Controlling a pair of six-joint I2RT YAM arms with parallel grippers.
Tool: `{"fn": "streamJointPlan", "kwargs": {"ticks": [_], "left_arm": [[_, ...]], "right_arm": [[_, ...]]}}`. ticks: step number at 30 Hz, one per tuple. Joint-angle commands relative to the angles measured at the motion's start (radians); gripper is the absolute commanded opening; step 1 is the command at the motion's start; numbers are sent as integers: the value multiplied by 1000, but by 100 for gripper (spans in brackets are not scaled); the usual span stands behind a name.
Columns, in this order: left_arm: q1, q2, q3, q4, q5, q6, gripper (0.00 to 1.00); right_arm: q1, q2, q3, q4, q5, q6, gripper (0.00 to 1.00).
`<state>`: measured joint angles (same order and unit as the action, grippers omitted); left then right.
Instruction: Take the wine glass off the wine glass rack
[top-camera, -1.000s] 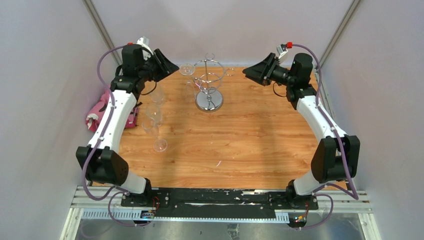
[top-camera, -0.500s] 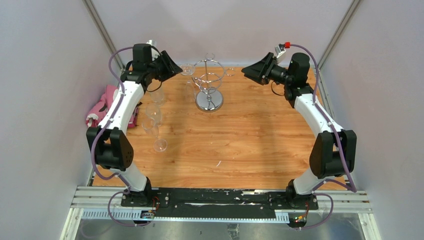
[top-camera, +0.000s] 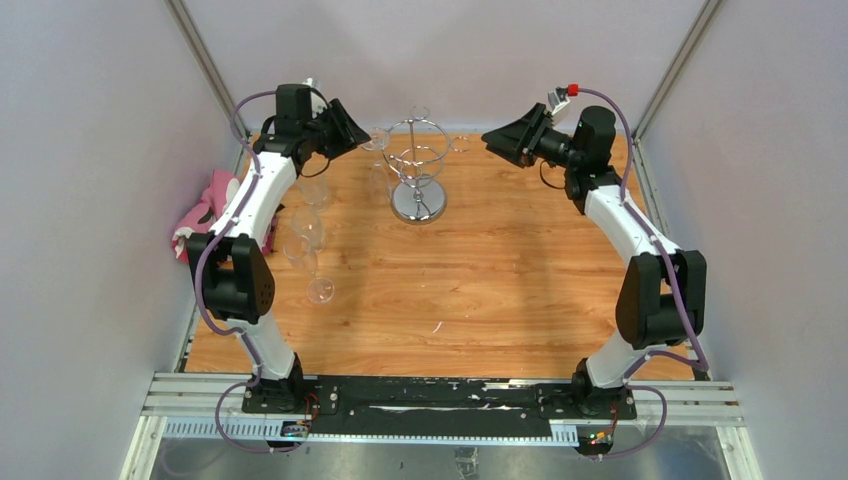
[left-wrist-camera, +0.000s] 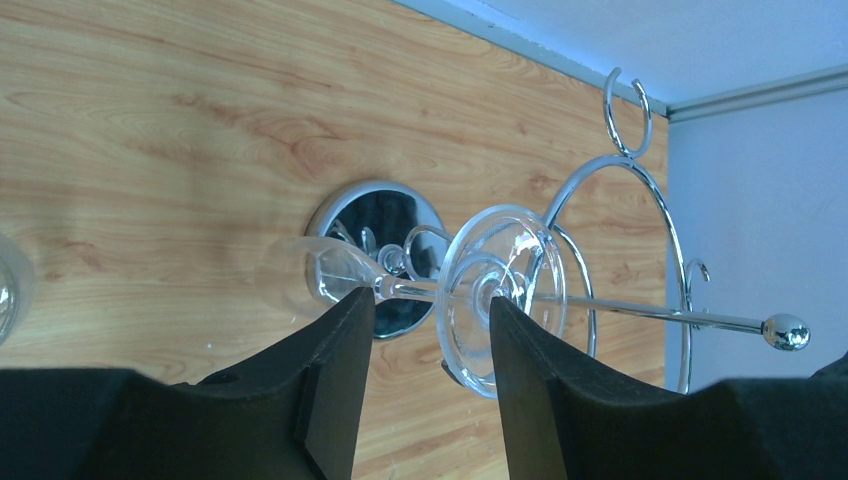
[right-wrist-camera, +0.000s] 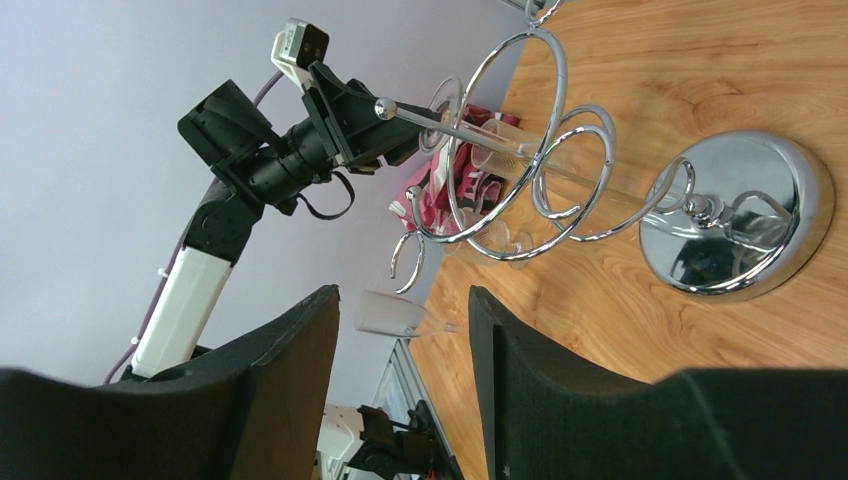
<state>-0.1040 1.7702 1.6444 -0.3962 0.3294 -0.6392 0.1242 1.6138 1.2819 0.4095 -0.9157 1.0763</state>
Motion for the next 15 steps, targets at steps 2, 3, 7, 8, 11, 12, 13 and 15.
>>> {"fn": "streamJointPlan", "kwargs": {"ticks": [2,3,7,8,11,12,13,15], "left_arm": [[4,-1,23,33,37,-3,51],[4,-2,20,36,41,-7,51],[3,-16,3,81,62,-32,48],[3,-16,3,84,65,-36,48],[3,-11,7,83,77,-37,45],[2,-11,4,84,81,-39,43],[1,-12,0,88,86,-42,40],[1,-19,-15,102,100,-50,37]], "right_arm": [[9,22,7,81,-10,41,54],[10,22,5,86,-10,43,54],[9,24,0,97,-9,47,53],[9,26,0,97,-9,49,53],[9,28,-4,110,-9,57,52],[9,29,-4,111,-9,57,52],[9,30,-4,112,-10,59,51],[9,33,-8,121,-11,65,50]]}}
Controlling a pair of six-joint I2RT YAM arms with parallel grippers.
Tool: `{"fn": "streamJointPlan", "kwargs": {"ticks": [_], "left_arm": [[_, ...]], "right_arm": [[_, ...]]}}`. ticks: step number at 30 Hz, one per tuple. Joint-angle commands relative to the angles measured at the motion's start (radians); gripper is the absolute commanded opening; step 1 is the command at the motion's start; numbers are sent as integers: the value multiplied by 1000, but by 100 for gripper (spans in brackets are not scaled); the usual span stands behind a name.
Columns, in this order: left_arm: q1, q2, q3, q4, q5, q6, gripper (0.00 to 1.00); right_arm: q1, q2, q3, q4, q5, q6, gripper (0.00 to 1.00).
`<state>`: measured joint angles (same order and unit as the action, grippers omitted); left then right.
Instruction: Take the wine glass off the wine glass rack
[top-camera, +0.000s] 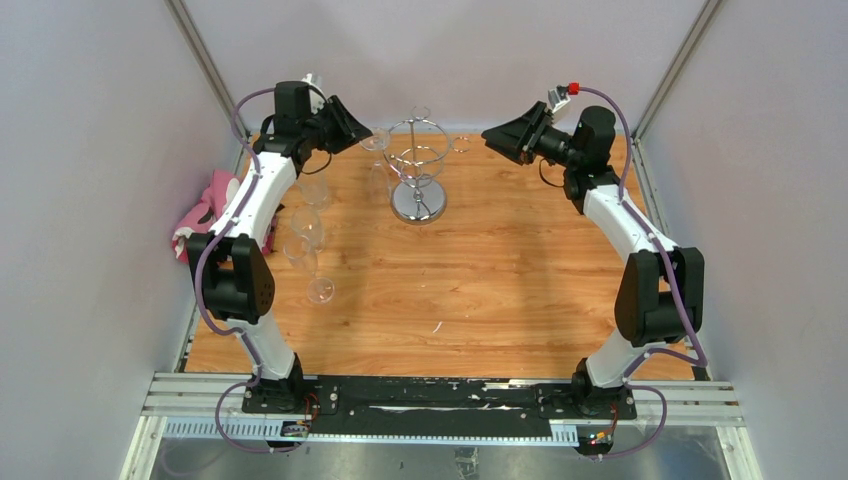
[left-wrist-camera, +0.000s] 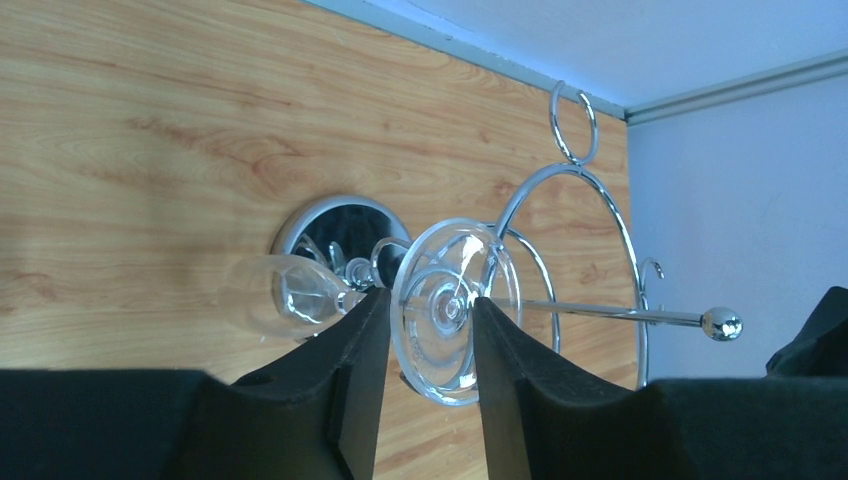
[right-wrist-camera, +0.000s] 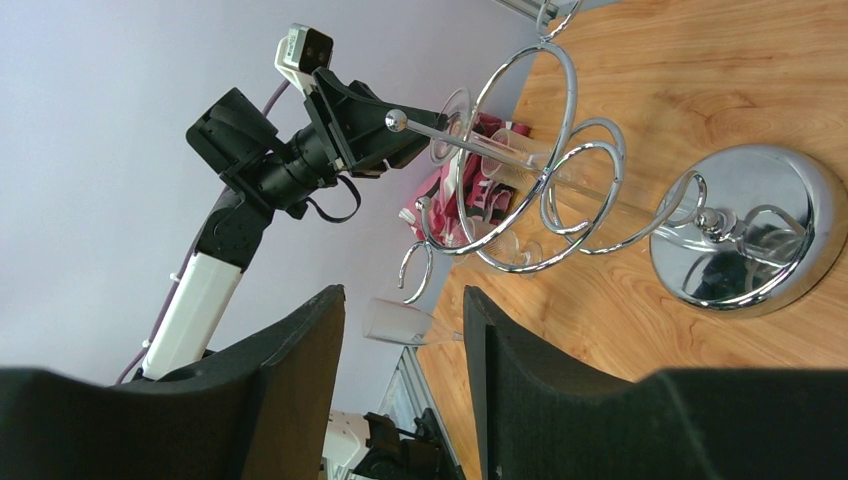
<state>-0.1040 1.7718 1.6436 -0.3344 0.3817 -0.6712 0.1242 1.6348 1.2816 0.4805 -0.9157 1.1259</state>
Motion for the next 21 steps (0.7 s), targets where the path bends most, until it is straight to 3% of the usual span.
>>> {"fn": "streamJointPlan", "kwargs": {"ticks": [1,10,21], "left_arm": [[0,-23,-18,45,51,-21,36],[-4,-44,-28,31,75,-16,34],[-8,-117,-153,94,114,-48,33]], "right_arm": [[9,14,-9,57,-12,21,49],[9,20,-19,97,-20,54,45],[9,22,-30,112,-21,66,44]]}}
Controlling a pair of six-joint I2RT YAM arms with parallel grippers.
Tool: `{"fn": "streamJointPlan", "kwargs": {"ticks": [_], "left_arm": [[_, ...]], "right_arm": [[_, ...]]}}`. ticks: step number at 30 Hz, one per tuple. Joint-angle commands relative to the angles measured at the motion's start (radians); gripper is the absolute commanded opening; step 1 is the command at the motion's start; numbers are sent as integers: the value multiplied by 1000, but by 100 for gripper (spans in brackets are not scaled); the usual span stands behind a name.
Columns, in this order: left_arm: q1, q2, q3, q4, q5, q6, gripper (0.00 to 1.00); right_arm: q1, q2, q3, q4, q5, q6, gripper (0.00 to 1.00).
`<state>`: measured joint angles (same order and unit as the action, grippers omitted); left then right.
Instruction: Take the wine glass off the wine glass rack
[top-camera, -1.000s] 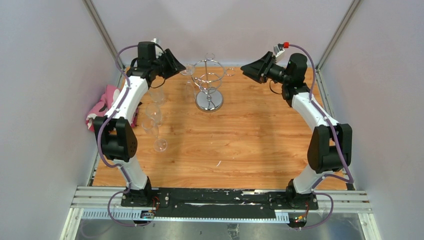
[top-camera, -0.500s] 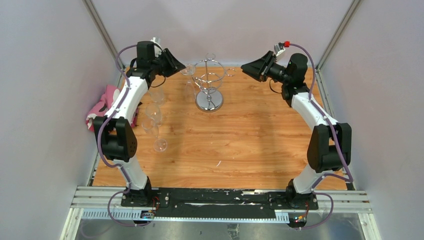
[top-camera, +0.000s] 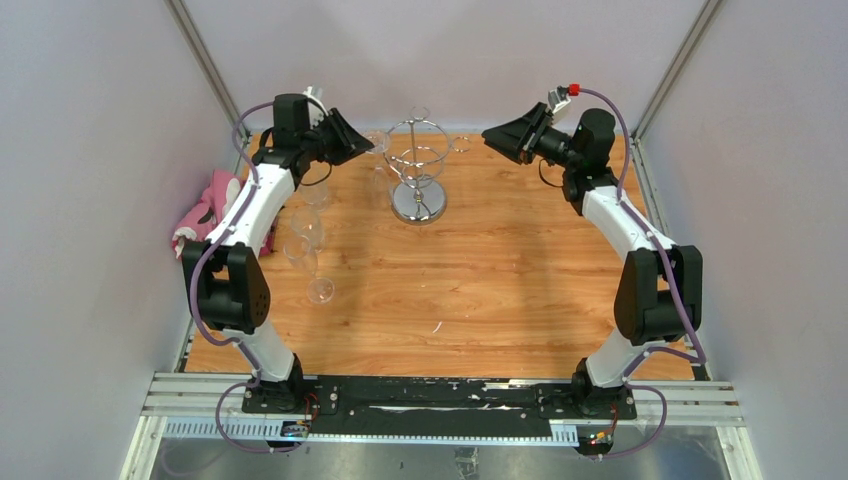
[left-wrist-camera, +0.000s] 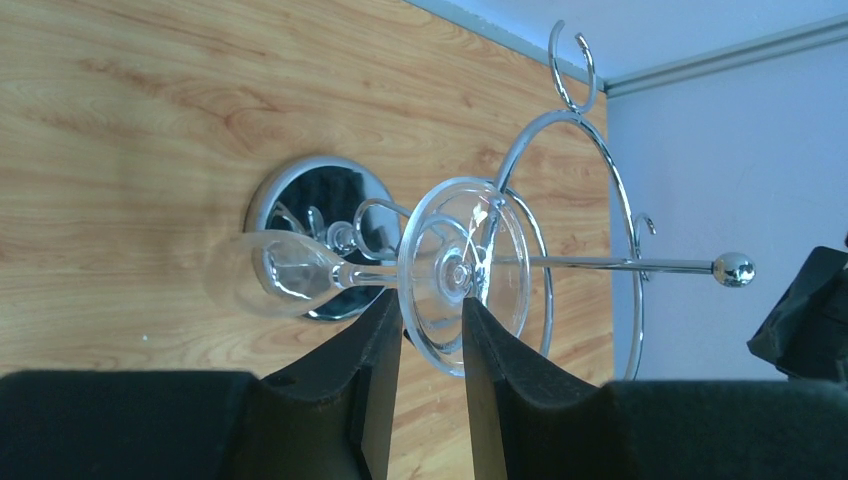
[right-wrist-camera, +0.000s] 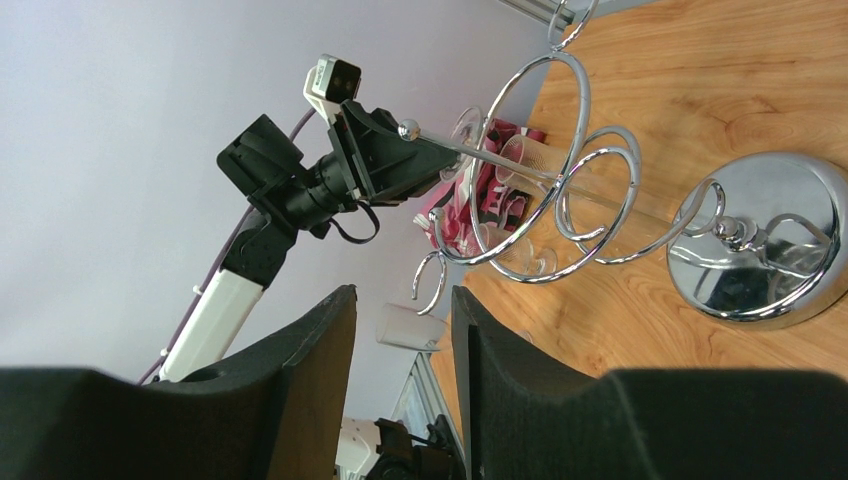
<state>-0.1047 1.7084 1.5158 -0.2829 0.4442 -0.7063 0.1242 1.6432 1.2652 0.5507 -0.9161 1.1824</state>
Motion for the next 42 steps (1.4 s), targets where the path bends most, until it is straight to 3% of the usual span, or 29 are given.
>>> {"fn": "streamJointPlan", "kwargs": {"ticks": [1,17,29,42], "left_arm": [[-7,-55,-27,46,50,-14,33],[-7,-3,99,-4,5,31,34],[-7,41,92,14,9,33,34],[-11,-6,63,74,25,-18,18]], "right_arm": [[9,14,-15,45,-20,12,44],[9,27,-21,112,-28,57,44],[8,57,-29,180,-42,112,42],[8,69,-42,231,-43,143,37]]}}
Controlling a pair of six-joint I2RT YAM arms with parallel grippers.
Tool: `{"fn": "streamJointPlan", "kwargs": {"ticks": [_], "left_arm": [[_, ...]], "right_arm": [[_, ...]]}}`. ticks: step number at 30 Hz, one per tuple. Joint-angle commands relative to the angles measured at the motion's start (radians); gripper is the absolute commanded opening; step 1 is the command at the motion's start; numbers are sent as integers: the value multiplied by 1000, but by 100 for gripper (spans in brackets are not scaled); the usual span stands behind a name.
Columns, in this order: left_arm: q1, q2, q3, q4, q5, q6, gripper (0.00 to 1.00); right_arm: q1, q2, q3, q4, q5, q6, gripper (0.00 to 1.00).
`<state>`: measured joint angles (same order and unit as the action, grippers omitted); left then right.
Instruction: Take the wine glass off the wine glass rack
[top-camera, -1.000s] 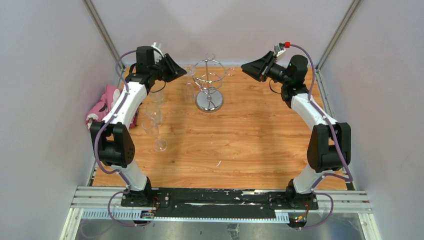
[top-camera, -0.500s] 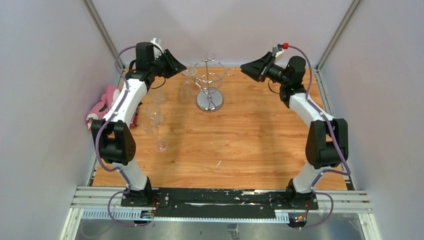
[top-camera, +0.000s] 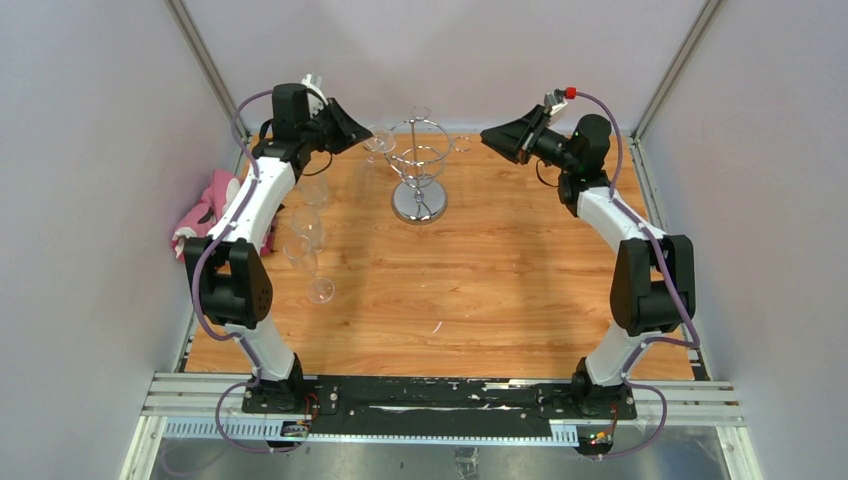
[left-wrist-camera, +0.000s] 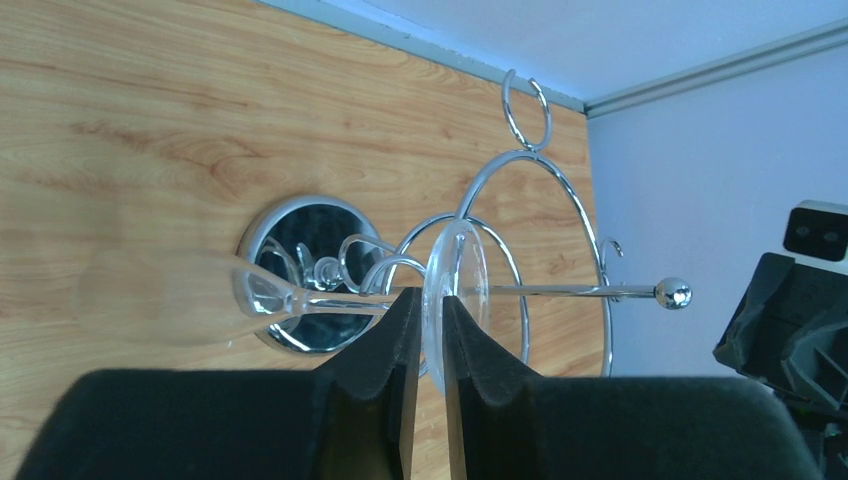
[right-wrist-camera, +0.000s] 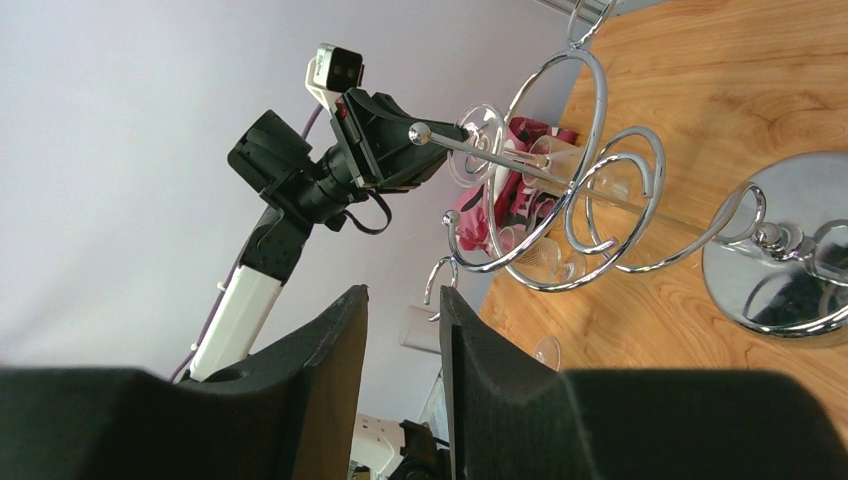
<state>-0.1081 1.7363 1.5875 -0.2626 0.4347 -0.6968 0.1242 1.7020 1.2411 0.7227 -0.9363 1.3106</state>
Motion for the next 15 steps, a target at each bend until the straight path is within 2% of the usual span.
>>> {"fn": "streamJointPlan", "kwargs": {"ticks": [1,3,8,12,15], "left_arm": [[-7,-33,-16,62,39,-34,17],[-9,-28,-24,70,48,-45,17],[-26,-15,-28,58,56,-29,25],[-35,-11,-29,58,57,-24,24],[-37,-4,-25,57,58,-23,19]], "right_arm": [[9,11,-18,63,-23,18,37],[8,11,-19,68,-24,24,37],[8,10,-24,85,-27,36,37],[6,17,-26,101,-28,51,37],[7,20,-30,114,-28,60,37]]}}
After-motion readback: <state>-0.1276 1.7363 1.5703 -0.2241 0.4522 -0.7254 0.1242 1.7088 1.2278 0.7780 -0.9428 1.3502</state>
